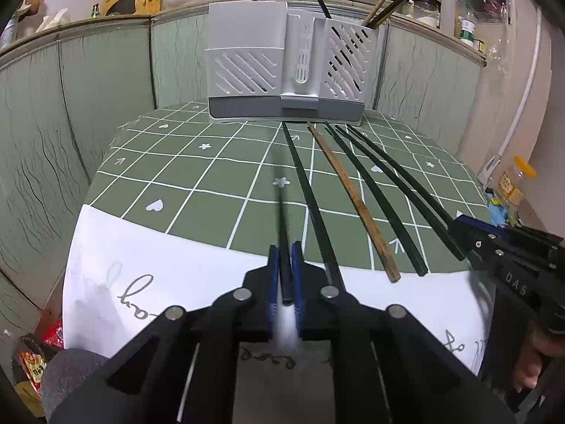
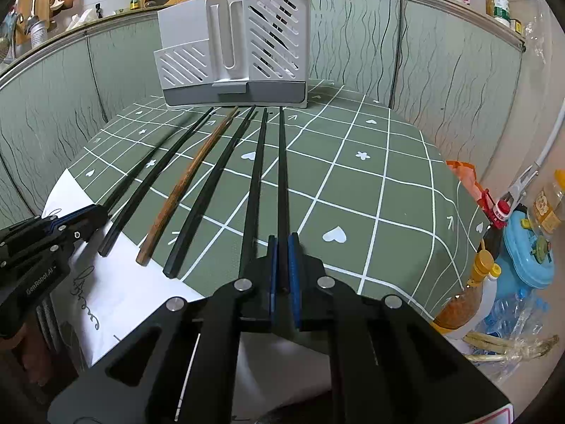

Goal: Organize utensils
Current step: 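Grasp a black chopstick with the left tool while the right tool grasps another black chopstick, then lift both held black chopsticks and carry them over the white holder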

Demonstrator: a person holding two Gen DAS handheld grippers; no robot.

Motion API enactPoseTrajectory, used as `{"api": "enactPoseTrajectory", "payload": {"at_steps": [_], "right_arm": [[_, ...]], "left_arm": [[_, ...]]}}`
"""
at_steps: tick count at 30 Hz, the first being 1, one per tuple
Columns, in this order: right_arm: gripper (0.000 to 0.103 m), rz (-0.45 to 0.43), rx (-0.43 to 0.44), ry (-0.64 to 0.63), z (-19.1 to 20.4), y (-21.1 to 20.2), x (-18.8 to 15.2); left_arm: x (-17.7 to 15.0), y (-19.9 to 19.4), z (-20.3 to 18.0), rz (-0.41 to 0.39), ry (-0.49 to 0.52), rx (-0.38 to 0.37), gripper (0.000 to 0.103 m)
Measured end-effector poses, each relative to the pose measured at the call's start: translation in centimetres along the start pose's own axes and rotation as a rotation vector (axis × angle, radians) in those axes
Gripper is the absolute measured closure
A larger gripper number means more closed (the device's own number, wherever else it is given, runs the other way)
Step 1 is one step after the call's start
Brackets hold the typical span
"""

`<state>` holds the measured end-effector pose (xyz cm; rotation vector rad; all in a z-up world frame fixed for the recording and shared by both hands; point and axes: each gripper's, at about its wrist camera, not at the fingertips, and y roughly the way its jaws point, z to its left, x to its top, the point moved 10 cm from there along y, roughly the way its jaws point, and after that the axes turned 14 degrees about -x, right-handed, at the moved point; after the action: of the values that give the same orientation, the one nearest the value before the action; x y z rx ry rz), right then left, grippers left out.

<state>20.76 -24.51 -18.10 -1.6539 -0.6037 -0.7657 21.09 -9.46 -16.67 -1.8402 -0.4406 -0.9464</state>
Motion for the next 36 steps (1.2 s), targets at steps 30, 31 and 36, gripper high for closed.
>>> {"api": "enactPoseTrajectory", "payload": {"at_steps": [30, 31, 36], "right_arm": [[0.097, -0.102, 0.051, 0.048, -2.9, -7.7, 6.3], [0.097, -0.114, 0.051, 0.051, -3.1, -8.1, 6.9], [0.097, -0.168, 0.053, 0.058, -3.8, -9.8, 10.0]], "left_arm": [[7.3, -8.9, 0.7, -0.132, 0.017, 0.001, 0.095], [7.7, -9.1, 0.6, -0.136, 0.020, -0.001, 0.095], [10.2, -10.2, 0.6, -0.156, 0.034, -0.008, 0.095]]}}
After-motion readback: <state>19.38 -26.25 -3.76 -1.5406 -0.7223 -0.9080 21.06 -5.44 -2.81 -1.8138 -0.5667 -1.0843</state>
